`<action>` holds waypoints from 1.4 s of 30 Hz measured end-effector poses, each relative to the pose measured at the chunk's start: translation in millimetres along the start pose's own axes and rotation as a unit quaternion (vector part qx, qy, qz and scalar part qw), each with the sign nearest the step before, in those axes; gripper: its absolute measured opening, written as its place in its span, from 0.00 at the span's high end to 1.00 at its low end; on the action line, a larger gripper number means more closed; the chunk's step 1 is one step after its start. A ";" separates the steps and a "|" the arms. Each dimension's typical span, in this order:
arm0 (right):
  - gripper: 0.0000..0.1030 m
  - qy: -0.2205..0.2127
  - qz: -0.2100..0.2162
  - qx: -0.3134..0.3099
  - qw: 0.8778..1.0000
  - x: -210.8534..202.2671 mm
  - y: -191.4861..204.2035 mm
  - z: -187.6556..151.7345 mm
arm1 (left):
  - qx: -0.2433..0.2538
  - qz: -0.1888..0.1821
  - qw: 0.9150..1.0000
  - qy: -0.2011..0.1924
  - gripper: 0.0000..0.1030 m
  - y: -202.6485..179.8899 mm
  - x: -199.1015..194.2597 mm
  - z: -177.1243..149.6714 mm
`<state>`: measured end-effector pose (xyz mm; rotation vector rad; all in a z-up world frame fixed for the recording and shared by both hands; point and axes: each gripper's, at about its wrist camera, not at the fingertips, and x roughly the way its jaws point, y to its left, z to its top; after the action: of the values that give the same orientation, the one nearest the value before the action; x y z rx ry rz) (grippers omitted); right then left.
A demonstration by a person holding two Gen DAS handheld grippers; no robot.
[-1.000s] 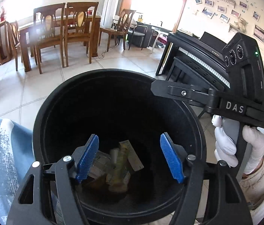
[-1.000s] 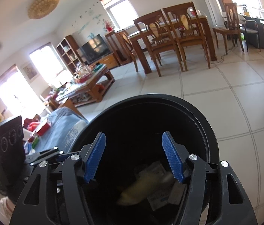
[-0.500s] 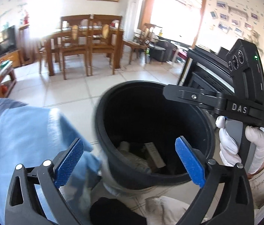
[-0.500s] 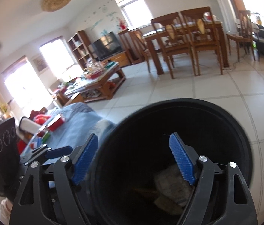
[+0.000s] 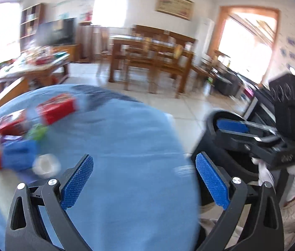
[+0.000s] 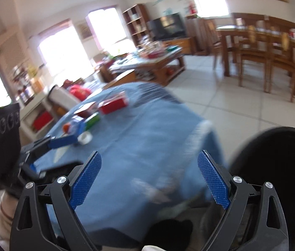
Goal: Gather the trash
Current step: 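Move both open tools back over the table, then grasp the orange with left tool while right tool grasps the blue carton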
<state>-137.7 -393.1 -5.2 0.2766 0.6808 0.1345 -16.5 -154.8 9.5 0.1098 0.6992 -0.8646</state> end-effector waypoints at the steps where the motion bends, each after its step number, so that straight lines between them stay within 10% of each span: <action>1: 0.11 0.006 0.007 -0.007 1.000 8.6 10.8 1.6 | -0.019 0.009 1.000 -0.004 0.05 19.0 -7.4 -1.0; 16: 0.25 0.080 0.108 -0.026 0.991 140.6 135.2 42.7 | -0.163 0.124 0.979 0.023 0.08 210.7 -46.4 -10.4; 35: 0.30 0.184 0.175 0.039 0.966 239.8 136.7 59.4 | -0.175 0.093 0.977 0.075 0.51 247.7 -18.6 -21.0; 42: 0.66 0.194 0.187 0.030 0.963 243.0 139.3 55.8 | -0.180 0.076 0.978 0.072 0.60 252.4 -15.6 -18.1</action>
<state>80.4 -220.1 -68.9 0.4422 1.0174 0.5410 151.5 28.2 -41.4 -0.0986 0.9613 -0.5754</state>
